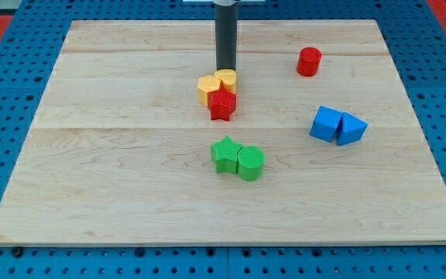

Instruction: Slide the red circle down

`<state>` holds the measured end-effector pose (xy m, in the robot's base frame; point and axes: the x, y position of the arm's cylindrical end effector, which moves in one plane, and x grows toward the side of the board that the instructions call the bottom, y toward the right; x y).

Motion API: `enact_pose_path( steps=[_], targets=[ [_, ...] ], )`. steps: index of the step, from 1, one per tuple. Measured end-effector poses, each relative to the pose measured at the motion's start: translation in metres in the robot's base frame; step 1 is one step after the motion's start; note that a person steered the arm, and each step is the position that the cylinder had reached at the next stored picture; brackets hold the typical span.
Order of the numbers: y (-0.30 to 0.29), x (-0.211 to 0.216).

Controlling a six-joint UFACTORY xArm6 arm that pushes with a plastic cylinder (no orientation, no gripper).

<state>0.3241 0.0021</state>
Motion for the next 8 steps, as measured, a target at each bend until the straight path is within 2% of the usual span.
enact_pose_path(
  steps=[2,3,4,5,6,8],
  targets=[
    [0.0,0.006],
    [0.0,-0.008],
    [0.021,-0.046],
    [0.082,-0.078],
    [0.167,-0.08],
    [0.186,-0.051]
  ],
)
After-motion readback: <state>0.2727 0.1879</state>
